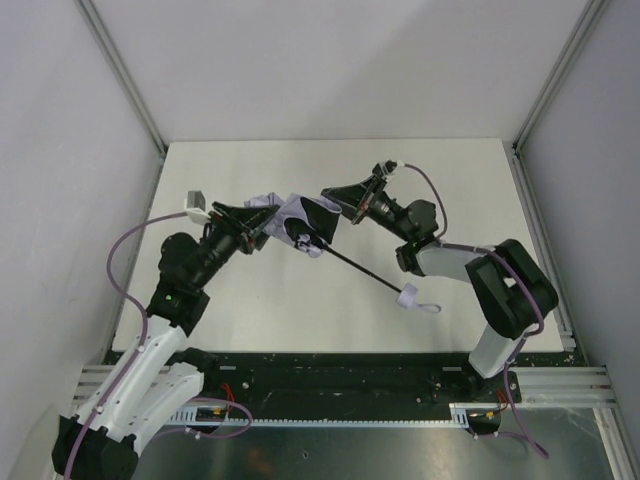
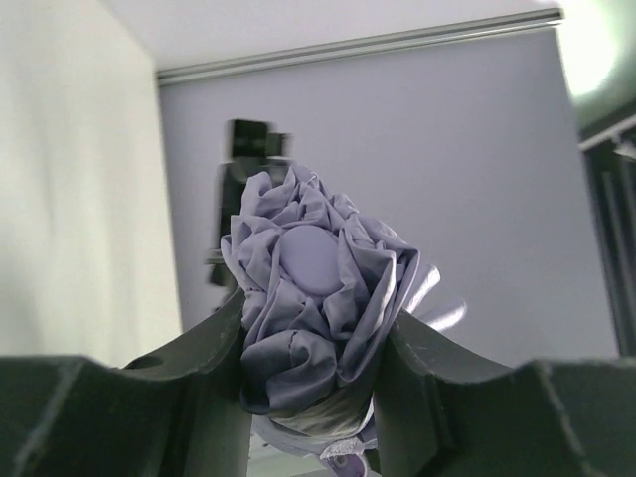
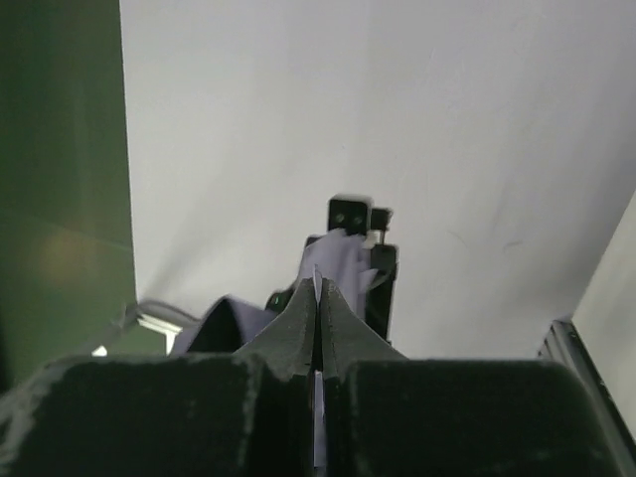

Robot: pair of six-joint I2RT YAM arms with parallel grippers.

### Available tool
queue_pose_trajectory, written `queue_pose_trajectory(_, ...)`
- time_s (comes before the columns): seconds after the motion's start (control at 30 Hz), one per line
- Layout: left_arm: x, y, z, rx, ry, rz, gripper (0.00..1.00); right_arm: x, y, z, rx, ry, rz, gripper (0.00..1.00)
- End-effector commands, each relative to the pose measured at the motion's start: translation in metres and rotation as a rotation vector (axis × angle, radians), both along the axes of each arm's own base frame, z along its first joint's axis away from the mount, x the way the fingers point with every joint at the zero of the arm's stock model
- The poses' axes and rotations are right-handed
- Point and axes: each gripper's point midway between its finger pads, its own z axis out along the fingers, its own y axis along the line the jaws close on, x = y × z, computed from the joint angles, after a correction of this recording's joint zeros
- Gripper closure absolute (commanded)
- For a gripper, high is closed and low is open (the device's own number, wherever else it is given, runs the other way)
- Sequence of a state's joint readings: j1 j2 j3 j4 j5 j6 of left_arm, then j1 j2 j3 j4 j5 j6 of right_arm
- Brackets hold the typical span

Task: Put away the umbrella

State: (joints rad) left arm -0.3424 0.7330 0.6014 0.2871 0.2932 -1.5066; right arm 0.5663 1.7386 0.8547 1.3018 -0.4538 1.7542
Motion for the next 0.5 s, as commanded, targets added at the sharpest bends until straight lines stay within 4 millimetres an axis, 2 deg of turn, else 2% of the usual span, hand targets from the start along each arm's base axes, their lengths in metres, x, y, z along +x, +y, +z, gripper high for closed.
queue_pose_trajectory(0.0,-0.014,-0.006,-0.031,0.128,0.08,-0.059,1.0,-0.048,-0.023,0.062,0.024,-0.441,0.033,1.0)
queue_pose_trajectory(0.2,-0.015,-0.008,-0.063,0.244,0.18,-0.086,1.0,-0.056,-0.03,0.079,-0.065,-0.583,0.025,1.0)
queue_pose_trajectory(0.47,-0.017,-0.007,-0.088,0.39,0.216,-0.11,1.0,-0.078,-0.023,0.109,-0.073,-0.704,0.104,1.0)
